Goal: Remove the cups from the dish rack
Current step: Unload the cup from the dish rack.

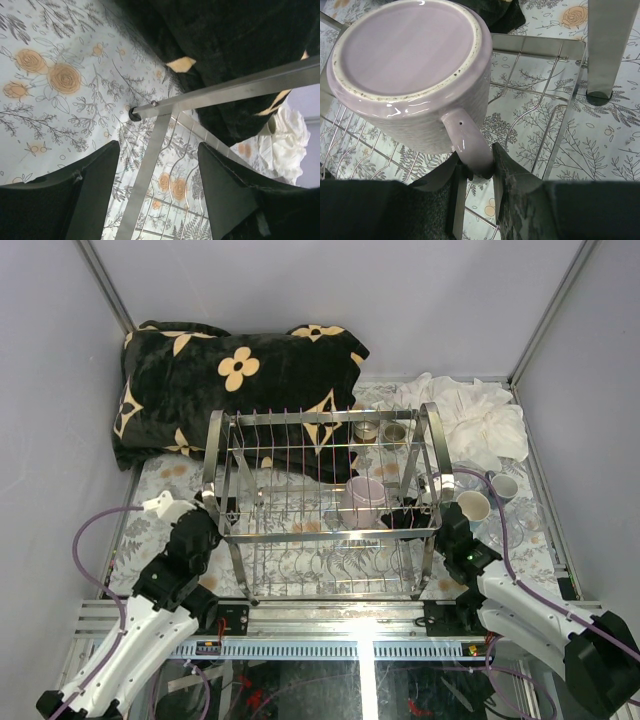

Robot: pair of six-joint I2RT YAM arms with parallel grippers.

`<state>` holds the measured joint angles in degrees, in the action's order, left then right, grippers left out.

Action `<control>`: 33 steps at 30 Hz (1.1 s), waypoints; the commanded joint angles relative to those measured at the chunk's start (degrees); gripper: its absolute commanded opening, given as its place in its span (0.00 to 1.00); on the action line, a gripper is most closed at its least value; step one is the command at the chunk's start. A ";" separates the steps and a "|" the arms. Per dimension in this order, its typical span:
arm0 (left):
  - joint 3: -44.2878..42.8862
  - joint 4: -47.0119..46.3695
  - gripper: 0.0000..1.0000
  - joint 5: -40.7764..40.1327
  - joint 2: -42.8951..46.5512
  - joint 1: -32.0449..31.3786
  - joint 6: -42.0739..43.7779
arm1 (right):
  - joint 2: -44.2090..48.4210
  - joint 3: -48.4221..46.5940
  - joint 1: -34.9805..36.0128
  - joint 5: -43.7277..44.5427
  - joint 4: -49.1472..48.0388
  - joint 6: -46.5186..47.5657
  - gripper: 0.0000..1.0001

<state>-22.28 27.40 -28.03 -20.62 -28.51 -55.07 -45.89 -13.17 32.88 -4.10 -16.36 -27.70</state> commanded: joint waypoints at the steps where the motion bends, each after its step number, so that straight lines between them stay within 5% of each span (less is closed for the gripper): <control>1: -4.48 4.07 0.64 -7.80 2.76 -0.33 -2.42 | 1.69 -0.56 -0.56 0.66 -3.08 -1.27 0.00; 9: -11.00 5.62 0.68 -9.32 2.05 -0.27 0.45 | 4.57 0.87 -0.89 0.55 -2.66 -2.95 0.00; 33: -9.45 2.12 0.68 -6.27 2.62 -0.32 2.24 | 20.90 2.99 -1.24 1.49 4.31 -3.73 0.00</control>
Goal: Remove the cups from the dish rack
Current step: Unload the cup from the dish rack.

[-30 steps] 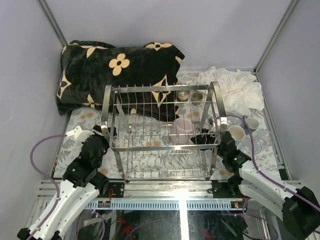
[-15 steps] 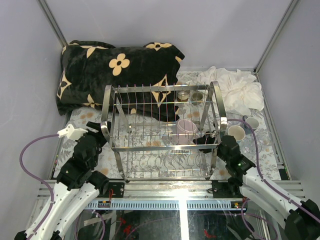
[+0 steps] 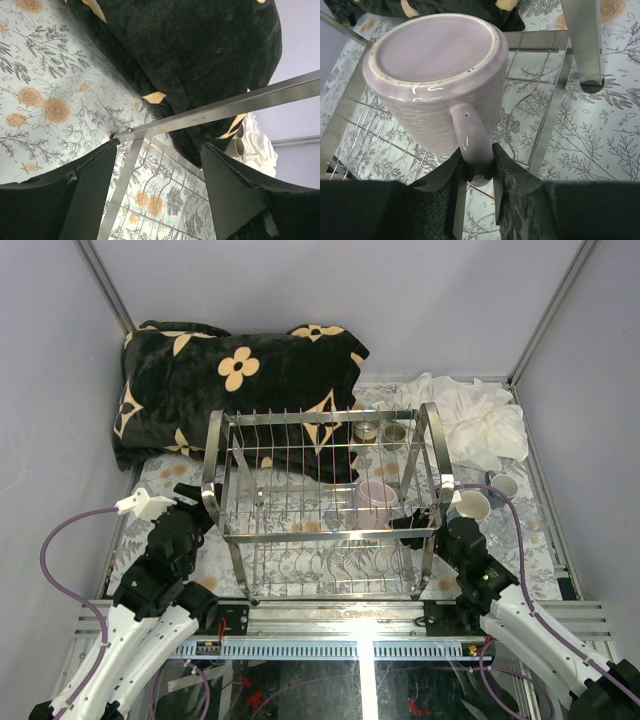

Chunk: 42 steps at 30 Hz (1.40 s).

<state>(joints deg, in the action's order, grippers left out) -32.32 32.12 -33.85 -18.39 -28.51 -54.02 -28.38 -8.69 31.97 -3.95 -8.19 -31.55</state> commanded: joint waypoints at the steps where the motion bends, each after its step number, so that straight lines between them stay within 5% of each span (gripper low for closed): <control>1: 0.65 -2.63 0.68 -0.51 0.40 -0.32 1.24 | 3.94 -2.00 -0.33 1.97 -2.60 0.98 0.00; 42: 2.46 -4.83 0.68 0.85 0.95 -0.32 1.99 | 2.56 -3.22 -0.24 6.40 3.26 3.35 0.00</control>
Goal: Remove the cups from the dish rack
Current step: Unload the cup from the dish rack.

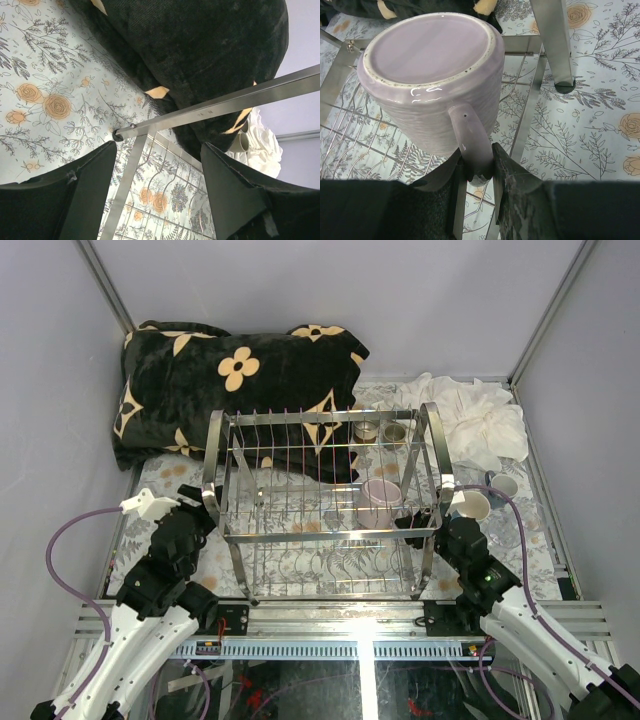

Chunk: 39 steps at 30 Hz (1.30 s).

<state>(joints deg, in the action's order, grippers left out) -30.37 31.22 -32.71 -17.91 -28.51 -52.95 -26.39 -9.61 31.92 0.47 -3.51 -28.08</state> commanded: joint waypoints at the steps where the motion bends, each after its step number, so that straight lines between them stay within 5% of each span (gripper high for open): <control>1: 0.63 -4.01 0.68 -0.29 0.43 -0.26 0.92 | 0.64 -2.24 -0.19 1.76 -1.48 -0.28 0.00; 20: 0.68 -4.23 0.68 0.04 0.87 -0.36 1.09 | -14.63 -8.55 -0.17 1.07 -0.41 1.38 0.00; 39: 0.93 -4.42 0.68 0.26 1.27 -0.32 1.30 | -14.75 -7.74 -0.19 6.01 -1.35 1.51 0.00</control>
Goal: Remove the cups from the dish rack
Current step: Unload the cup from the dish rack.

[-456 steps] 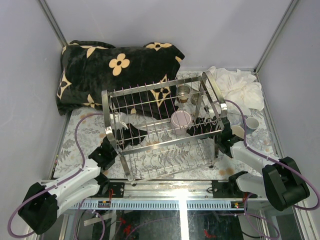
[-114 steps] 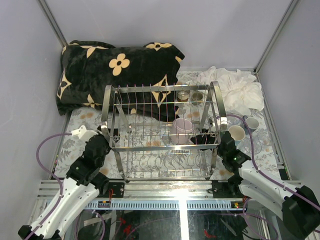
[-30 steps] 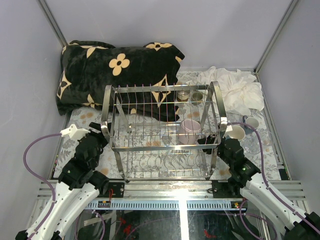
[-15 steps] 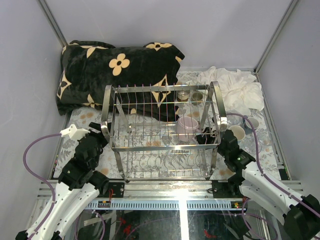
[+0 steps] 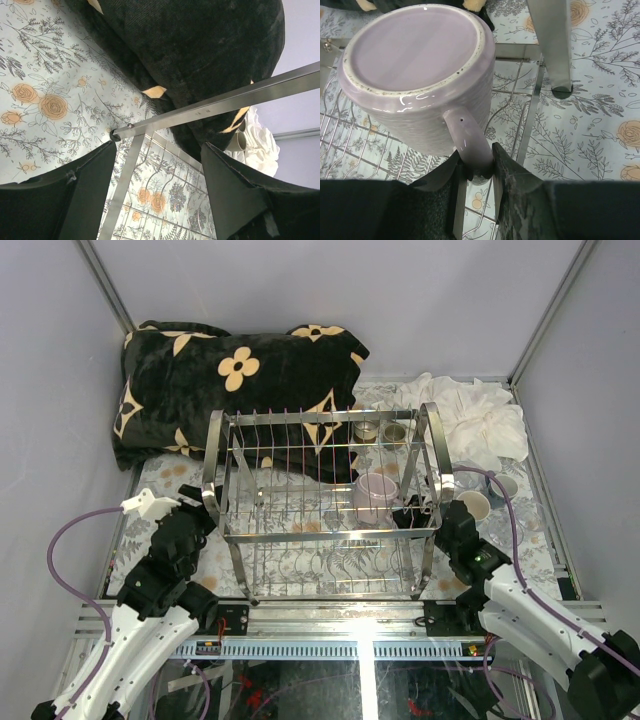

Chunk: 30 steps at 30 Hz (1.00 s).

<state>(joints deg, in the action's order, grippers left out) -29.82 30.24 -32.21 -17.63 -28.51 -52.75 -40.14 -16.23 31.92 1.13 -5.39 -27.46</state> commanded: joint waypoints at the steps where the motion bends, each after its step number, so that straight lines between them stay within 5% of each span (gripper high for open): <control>1: 0.44 -3.36 0.68 -0.30 1.20 -0.32 1.08 | -1.18 -1.35 -0.19 6.00 0.80 0.90 0.00; 13: 0.72 -3.51 0.68 -0.12 1.71 -0.31 1.06 | -1.48 -3.31 -0.14 12.21 4.46 1.01 0.00; 30: 1.08 -3.88 0.69 0.00 1.86 -0.32 1.07 | -0.18 -1.53 -0.19 1.22 0.55 1.91 0.02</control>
<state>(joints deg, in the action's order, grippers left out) -29.30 29.95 -31.92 -16.25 -28.51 -52.73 -40.99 -17.50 31.81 5.82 -3.27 -25.98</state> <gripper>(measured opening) 0.685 0.287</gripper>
